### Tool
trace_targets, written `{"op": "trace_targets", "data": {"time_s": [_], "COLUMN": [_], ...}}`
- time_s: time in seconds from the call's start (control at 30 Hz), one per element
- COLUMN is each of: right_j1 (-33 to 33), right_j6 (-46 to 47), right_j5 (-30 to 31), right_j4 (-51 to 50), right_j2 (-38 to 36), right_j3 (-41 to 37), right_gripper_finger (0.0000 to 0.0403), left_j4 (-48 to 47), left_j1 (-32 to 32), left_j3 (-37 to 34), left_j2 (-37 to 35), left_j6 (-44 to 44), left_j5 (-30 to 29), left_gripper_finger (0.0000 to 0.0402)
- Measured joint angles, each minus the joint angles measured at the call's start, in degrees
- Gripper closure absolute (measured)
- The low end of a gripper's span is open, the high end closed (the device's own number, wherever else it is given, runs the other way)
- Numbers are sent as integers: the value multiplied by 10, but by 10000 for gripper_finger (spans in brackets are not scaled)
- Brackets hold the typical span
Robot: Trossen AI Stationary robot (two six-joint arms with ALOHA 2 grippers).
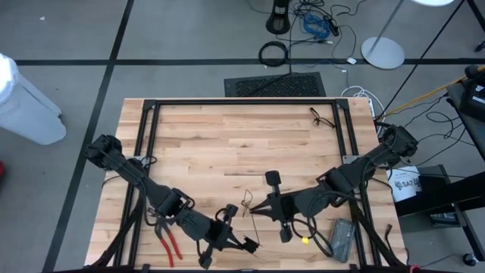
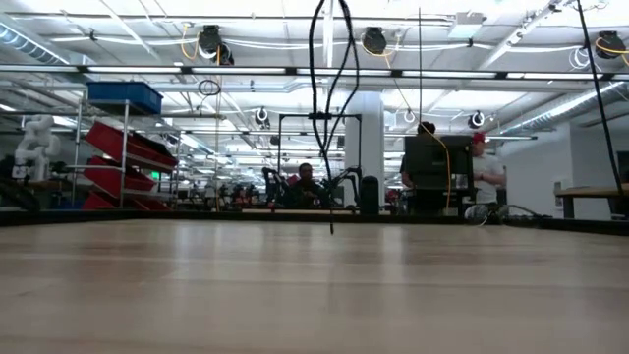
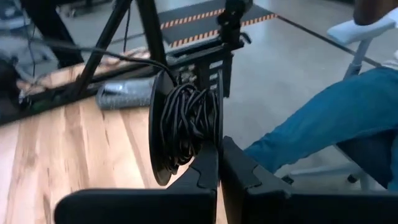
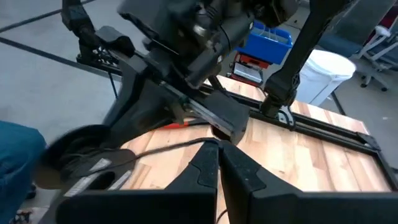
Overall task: Coil cords
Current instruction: Coil the black wire onto the black spool
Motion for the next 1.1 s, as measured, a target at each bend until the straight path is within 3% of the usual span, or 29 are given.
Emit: {"op": "trace_targets", "data": {"time_s": [0.33, 0.5, 1.1], "right_j1": [-8, -20, -20], "right_j6": [12, 24, 15], "right_j5": [-43, -97, -130], "right_j4": [1, 0, -4], "right_j2": [42, 46, 51], "right_j3": [0, 0, 0], "right_gripper_finger": [403, 403, 403], "left_j4": [54, 80, 124], "left_j1": [2, 1, 1], "left_j3": [0, 0, 0], "left_j2": [5, 5, 5], "left_j6": [39, 79, 113], "left_j5": [27, 26, 40], "left_gripper_finger": [399, 399, 399]}}
